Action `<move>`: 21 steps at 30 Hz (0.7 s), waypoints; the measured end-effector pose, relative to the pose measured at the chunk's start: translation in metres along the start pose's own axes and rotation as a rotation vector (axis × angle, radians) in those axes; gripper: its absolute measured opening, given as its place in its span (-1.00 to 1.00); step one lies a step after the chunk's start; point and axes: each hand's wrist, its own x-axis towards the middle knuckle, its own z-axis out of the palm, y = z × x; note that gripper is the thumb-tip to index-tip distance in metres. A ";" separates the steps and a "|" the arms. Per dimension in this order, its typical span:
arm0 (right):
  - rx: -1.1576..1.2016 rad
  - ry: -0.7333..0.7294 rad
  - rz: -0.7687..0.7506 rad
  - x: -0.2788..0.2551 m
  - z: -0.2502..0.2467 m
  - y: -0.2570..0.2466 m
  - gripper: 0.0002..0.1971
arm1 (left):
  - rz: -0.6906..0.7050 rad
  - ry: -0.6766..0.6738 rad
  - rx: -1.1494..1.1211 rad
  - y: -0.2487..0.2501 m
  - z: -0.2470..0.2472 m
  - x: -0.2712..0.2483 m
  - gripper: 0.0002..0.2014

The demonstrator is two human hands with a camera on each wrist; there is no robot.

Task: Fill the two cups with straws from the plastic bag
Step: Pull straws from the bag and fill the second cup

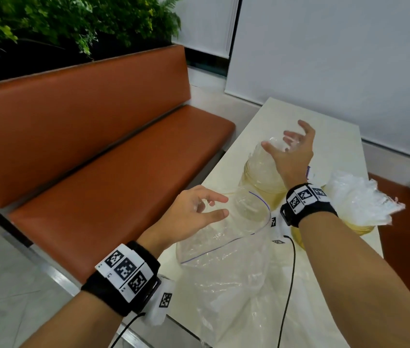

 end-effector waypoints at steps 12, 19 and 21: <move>-0.505 -0.272 -0.190 -0.017 -0.012 -0.011 -0.38 | -0.028 -0.011 -0.012 0.007 0.000 -0.002 -0.58; -0.155 -0.361 -0.336 -0.058 -0.027 -0.114 -0.51 | -0.010 0.052 0.002 0.006 0.001 -0.004 -0.47; -0.243 -0.711 -0.210 -0.084 -0.027 -0.133 -0.56 | -0.012 0.081 0.000 0.007 0.002 -0.005 -0.46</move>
